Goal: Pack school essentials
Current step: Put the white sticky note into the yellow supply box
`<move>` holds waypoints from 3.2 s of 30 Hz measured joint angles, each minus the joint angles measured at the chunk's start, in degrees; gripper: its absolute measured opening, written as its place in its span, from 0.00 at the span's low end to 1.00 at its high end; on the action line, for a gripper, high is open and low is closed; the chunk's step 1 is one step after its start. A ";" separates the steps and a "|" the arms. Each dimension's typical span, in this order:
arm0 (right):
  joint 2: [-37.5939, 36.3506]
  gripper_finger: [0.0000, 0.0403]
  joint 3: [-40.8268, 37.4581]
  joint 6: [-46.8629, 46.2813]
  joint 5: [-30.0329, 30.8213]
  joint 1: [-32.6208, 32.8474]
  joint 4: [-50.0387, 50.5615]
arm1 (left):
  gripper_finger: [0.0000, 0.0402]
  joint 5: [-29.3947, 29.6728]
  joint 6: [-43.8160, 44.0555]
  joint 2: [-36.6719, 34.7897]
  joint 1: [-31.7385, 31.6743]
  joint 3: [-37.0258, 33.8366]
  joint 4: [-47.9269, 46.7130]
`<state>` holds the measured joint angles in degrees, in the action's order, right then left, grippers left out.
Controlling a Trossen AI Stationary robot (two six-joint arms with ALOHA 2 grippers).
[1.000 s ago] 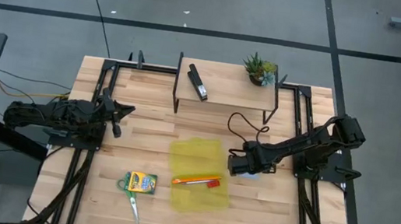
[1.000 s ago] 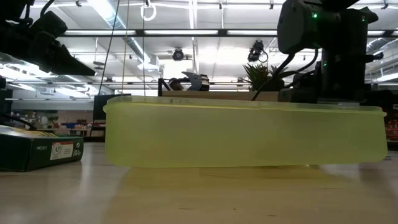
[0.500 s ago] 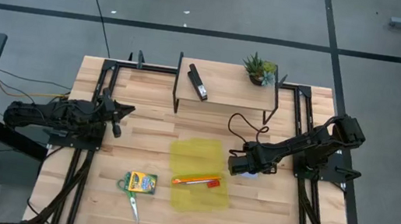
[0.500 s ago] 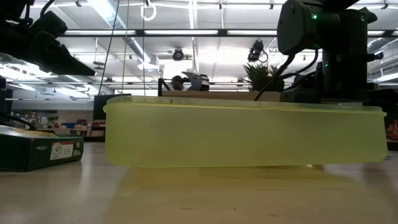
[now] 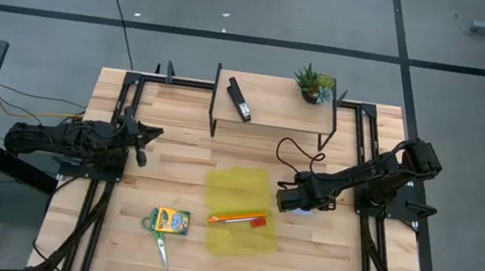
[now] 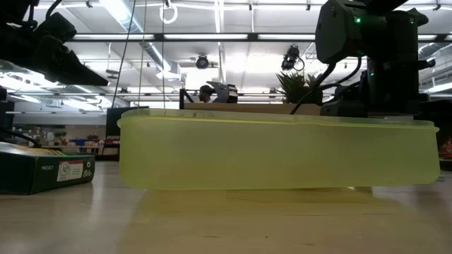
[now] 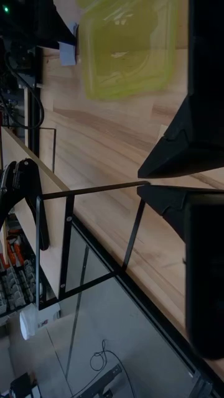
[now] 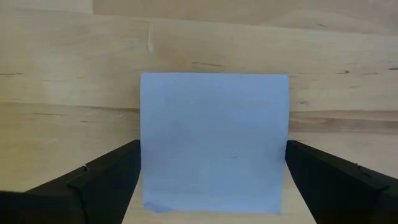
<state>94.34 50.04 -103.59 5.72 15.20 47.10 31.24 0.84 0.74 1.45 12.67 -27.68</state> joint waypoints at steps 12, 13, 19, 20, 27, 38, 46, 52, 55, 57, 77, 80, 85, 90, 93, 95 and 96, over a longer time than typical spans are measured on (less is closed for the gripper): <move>-0.06 0.99 -1.71 -0.18 1.12 0.00 -2.22 | 0.08 0.00 0.00 -0.01 0.00 0.00 0.00; -0.18 0.99 -2.26 -0.40 0.79 0.04 -3.08 | 0.08 0.00 0.00 0.01 0.00 0.00 0.00; -0.24 0.99 -3.45 -1.16 0.87 0.42 -4.27 | 0.10 -0.01 0.00 0.00 0.00 0.00 0.00; -0.22 0.99 -3.46 -1.16 0.86 0.42 -4.27 | 0.10 0.00 0.00 0.01 0.00 0.00 0.00; -0.13 0.99 -3.52 -1.26 1.53 0.44 -4.34 | 0.07 0.00 0.00 -0.01 0.00 0.00 -0.01; -0.08 0.93 -3.61 -1.22 1.95 0.44 -4.36 | 0.10 0.00 0.00 -0.01 0.00 0.00 0.00; -0.06 0.92 -3.60 -0.90 2.05 0.46 -4.33 | 0.07 0.00 0.00 -0.01 0.00 0.00 0.00; 0.15 0.92 -1.89 1.00 3.24 0.45 -2.22 | 0.08 0.00 0.00 -0.01 0.00 0.00 0.00; 0.16 0.92 -1.88 1.25 3.48 0.46 -2.13 | 0.10 0.00 0.00 -0.01 0.00 0.00 0.00; 0.16 0.91 -1.86 1.32 3.65 0.46 -2.09 | 0.10 0.00 0.00 -0.01 0.00 0.00 0.00; -1.69 0.89 -1.95 2.03 3.67 0.40 -1.27 | 0.10 0.00 0.01 -0.01 0.00 0.00 -0.02; -2.27 0.89 -1.95 2.25 3.66 0.40 -1.47 | 0.09 0.00 0.00 -0.01 0.00 0.00 -0.02; -3.97 0.89 -1.93 2.95 3.50 0.42 -1.33 | 0.07 0.00 0.00 0.00 0.00 0.00 -0.04; -6.98 0.89 -1.93 3.39 3.56 0.42 -1.48 | 0.08 0.00 0.00 0.01 0.00 0.01 -0.02; -9.68 0.89 -1.93 4.50 3.58 0.42 -2.12 | 0.09 0.00 0.00 0.00 0.00 0.00 -0.02; -11.87 0.89 -1.90 5.28 3.69 0.42 -2.70 | 0.10 0.00 0.00 -0.01 0.00 0.00 -0.02; -13.01 0.89 -1.90 5.60 4.16 0.42 -2.98 | 0.10 0.00 0.00 0.01 0.00 0.00 -0.02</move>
<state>81.33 48.14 -98.00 9.87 15.62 44.12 31.24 0.84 0.75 1.45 12.67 -27.70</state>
